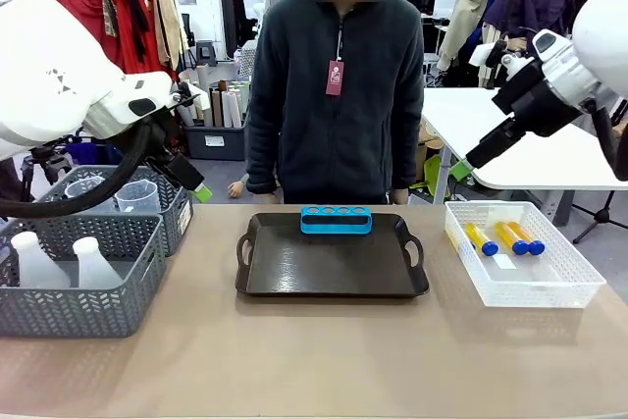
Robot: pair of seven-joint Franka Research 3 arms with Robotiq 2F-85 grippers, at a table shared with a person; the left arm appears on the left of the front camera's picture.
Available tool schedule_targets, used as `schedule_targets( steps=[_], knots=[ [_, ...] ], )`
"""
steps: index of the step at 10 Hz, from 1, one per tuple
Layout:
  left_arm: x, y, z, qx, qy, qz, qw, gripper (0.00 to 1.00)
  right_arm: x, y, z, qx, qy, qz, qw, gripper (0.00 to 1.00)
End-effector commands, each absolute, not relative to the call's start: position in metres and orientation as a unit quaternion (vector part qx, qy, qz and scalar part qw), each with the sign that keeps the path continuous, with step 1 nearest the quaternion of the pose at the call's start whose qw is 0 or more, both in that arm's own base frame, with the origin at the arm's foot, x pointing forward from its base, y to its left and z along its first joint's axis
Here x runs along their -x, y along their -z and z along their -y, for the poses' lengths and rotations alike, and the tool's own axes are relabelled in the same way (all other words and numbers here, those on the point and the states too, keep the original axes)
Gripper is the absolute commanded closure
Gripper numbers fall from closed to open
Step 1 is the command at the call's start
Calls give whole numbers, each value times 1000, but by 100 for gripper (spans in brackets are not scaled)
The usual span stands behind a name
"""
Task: Prepare the laboratory tools.
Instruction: Pick up one Small flask and place it on the Handle tray.
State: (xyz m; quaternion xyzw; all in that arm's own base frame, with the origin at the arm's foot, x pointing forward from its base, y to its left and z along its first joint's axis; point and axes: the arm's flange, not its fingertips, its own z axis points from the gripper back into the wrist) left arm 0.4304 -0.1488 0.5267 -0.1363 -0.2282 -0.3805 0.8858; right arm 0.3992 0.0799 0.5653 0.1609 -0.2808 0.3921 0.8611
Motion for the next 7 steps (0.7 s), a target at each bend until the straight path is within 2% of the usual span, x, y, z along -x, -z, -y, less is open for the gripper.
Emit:
schedule_targets(
  steps=[1,7],
  knots=[
    [-431,-557,148,177,407,243,862,0,-400,-583,-78,-213,-432,295,825,0],
    [-438,-614,130,264,430,288,814,0,-406,-657,-45,-214,-477,330,786,0]
  ],
)
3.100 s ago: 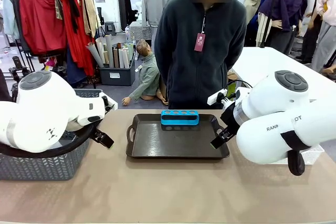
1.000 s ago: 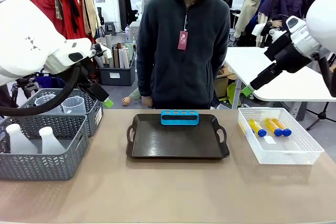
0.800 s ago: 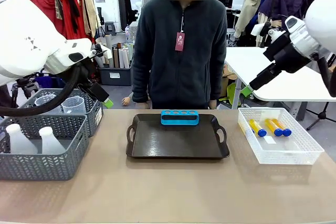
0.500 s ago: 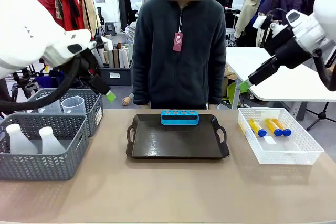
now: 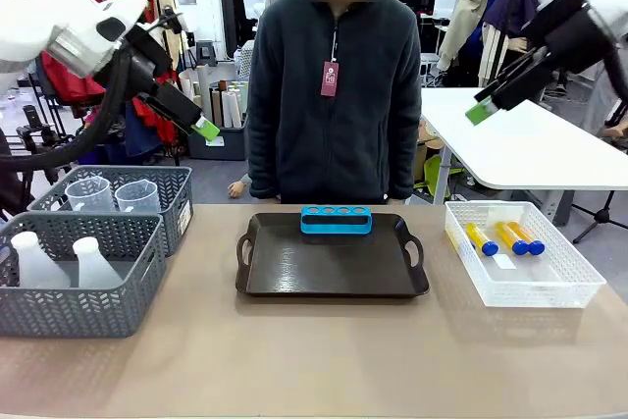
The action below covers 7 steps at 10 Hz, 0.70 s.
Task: Prepare the laboratory tools.
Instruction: Pick up one Small flask and place it on the Handle tray.
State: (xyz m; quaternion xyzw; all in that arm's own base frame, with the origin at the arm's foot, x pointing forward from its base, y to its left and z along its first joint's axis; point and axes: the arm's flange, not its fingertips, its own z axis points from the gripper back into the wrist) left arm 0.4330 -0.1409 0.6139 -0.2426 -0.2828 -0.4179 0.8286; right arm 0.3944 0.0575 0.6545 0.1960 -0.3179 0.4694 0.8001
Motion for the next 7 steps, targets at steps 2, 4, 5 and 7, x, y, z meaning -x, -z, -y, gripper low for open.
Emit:
schedule_targets(
  steps=[2,4,5,7],
  knots=[
    [-439,-625,118,251,439,305,807,0,-409,-669,-22,-216,-477,326,787,0],
    [-441,-627,113,242,444,314,804,0,-417,-664,-4,-219,-471,321,792,0],
    [-444,-627,112,231,445,319,804,0,-419,-659,3,-224,-470,321,791,0],
    [-451,-632,111,222,448,316,806,0,-419,-651,13,-218,-477,324,788,0]
  ],
)
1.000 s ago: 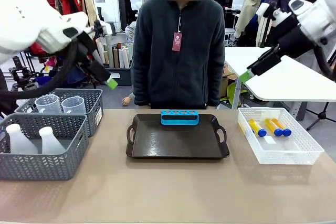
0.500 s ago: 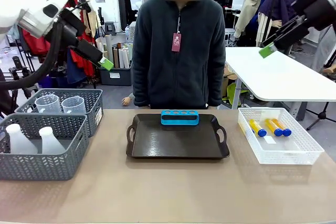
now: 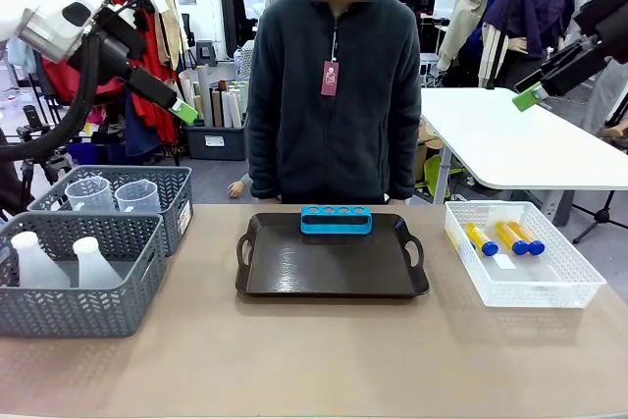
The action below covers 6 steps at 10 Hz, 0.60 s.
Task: Prepare the laboratory tools.
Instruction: Pick up one Small flask and place it on the Handle tray.
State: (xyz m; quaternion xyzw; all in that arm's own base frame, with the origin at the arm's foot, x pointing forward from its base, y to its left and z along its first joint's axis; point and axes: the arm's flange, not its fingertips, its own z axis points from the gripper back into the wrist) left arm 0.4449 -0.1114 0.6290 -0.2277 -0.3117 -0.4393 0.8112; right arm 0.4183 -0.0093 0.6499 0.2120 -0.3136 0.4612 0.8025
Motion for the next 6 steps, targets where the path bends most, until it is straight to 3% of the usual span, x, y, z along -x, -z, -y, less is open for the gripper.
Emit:
schedule_targets(
  steps=[1,6],
  knots=[
    [-452,-632,113,222,451,313,806,0,-417,-649,17,-219,-481,332,781,0],
    [-449,-630,116,226,442,311,811,0,-418,-649,18,-208,-470,320,796,0]
  ],
)
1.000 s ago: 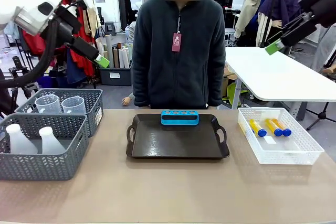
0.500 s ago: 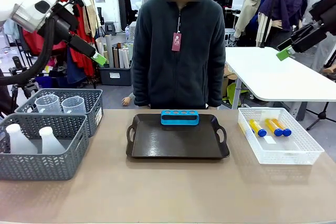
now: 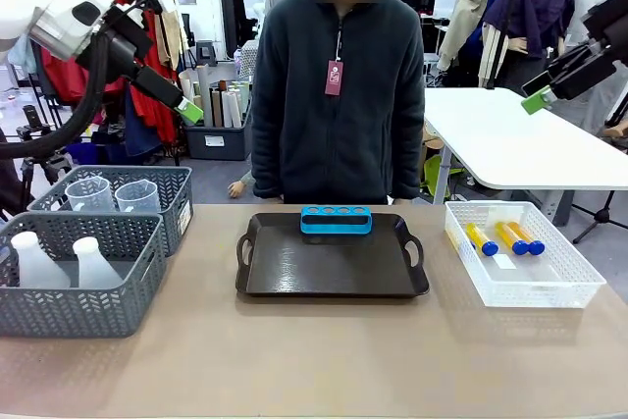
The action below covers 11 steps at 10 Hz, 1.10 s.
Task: Prepare the laboratory tools.
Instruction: Pick up one Small flask and place it on the Handle tray.
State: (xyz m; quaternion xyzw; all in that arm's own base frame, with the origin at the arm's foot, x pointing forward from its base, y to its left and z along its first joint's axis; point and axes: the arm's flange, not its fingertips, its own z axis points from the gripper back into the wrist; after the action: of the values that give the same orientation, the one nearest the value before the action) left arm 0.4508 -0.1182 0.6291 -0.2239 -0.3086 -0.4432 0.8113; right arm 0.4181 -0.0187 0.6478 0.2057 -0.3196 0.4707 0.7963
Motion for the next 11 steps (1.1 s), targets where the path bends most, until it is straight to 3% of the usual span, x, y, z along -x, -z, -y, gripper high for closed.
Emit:
schedule_targets(
  steps=[1,8,11],
  knots=[
    [-449,-630,116,226,442,311,811,0,-418,-649,18,-208,-470,320,796,0],
    [-451,-629,118,224,443,309,812,0,-418,-649,18,-208,-470,320,796,0],
    [-441,-638,111,231,407,249,848,0,-418,-649,18,-208,-470,320,796,0]
  ],
)
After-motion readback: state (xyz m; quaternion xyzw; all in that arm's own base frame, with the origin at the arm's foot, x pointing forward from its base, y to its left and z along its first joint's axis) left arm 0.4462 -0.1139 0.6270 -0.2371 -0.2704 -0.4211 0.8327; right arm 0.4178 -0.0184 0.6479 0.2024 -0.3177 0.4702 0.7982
